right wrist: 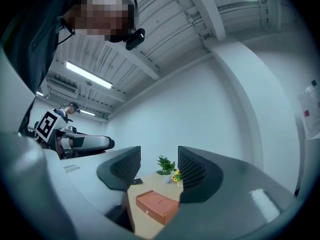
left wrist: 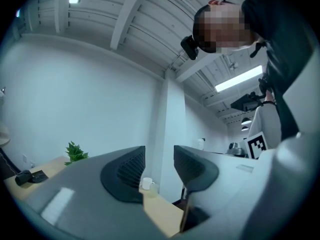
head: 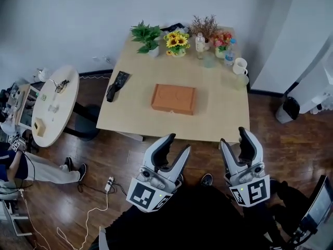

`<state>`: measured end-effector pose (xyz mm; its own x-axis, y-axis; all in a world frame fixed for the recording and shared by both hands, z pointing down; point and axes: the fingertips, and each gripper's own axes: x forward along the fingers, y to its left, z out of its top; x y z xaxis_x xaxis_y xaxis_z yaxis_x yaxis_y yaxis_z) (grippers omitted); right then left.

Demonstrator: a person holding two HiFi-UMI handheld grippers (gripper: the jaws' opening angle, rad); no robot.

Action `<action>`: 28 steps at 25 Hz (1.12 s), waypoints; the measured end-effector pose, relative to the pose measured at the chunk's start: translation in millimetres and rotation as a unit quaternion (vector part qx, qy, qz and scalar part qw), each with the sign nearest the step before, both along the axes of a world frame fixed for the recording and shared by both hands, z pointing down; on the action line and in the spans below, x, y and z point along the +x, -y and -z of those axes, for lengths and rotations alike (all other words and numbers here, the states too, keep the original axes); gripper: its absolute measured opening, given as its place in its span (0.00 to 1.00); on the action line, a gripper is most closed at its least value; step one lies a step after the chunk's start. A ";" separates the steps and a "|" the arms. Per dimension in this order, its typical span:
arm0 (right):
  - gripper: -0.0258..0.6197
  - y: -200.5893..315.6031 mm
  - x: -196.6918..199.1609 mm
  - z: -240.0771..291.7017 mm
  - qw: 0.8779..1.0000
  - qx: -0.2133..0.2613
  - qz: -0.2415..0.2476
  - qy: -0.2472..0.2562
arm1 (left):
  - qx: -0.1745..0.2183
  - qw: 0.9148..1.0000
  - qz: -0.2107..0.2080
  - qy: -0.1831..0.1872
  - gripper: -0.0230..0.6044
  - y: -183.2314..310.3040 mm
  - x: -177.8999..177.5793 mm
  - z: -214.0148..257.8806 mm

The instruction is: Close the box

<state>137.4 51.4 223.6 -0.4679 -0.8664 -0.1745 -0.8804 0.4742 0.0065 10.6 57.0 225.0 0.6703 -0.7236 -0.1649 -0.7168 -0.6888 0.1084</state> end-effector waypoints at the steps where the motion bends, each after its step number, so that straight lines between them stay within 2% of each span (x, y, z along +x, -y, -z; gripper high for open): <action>1: 0.39 -2.5 -1.3 1.6 1.000 0.002 -0.005 -0.002 | 0.000 1.000 -0.005 0.003 0.29 -1.3 0.1 0.8; 8: 0.39 -16.1 -22.7 7.5 1.000 0.007 -0.015 -0.014 | -0.016 1.000 -0.009 0.000 0.29 -3.5 -19.1 -1.5; 13: 0.39 -19.2 -29.7 6.4 1.000 0.005 -0.022 -0.018 | -0.011 1.000 -0.008 0.005 0.29 -5.8 -29.8 0.2; 28: 0.38 -18.0 -43.6 4.1 0.999 0.008 -0.022 -0.030 | -0.014 1.000 -0.012 0.014 0.29 -5.2 -38.5 -4.8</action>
